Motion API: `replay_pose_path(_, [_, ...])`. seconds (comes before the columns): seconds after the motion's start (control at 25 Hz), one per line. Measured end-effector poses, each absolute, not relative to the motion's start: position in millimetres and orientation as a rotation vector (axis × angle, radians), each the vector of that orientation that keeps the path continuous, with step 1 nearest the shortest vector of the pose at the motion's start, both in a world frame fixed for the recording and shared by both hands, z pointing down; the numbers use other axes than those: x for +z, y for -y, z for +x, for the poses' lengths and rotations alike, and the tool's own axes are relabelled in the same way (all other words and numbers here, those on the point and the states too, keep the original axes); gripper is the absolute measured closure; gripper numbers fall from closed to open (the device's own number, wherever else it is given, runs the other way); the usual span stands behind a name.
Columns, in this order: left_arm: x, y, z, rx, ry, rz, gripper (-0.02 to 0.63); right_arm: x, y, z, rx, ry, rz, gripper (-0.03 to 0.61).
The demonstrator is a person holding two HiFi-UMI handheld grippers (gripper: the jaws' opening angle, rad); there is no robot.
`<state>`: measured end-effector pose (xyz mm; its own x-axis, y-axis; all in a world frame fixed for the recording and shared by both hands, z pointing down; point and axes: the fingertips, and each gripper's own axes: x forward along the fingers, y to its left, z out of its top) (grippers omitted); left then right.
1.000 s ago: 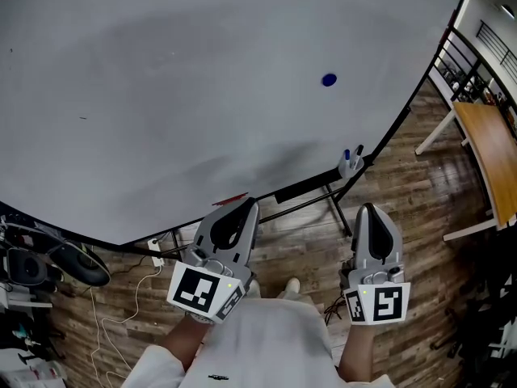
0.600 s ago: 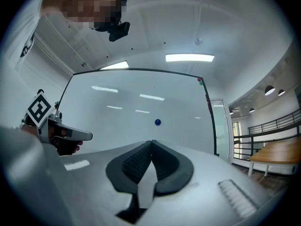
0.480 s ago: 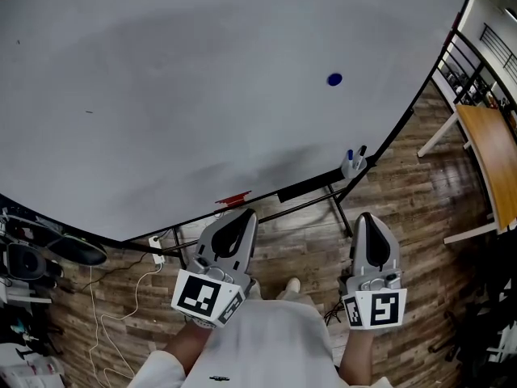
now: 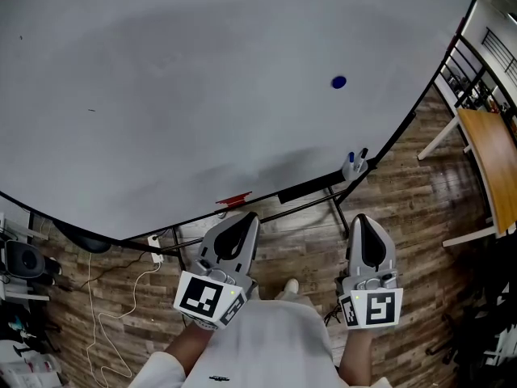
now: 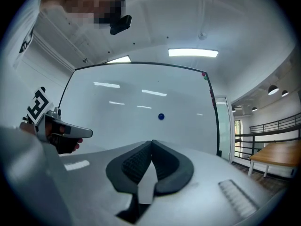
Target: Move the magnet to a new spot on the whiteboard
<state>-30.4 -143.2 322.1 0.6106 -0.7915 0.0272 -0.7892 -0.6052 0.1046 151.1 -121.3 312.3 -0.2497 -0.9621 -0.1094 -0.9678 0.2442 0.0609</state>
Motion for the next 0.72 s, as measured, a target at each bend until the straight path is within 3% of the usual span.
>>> replay_pose_path(0.72, [323.0, 152.6, -28.7, -0.038, 1.316, 2.732, 0.607, 317.9, 130.2, 148.1, 0.13, -2.43, -1.896, 0.583])
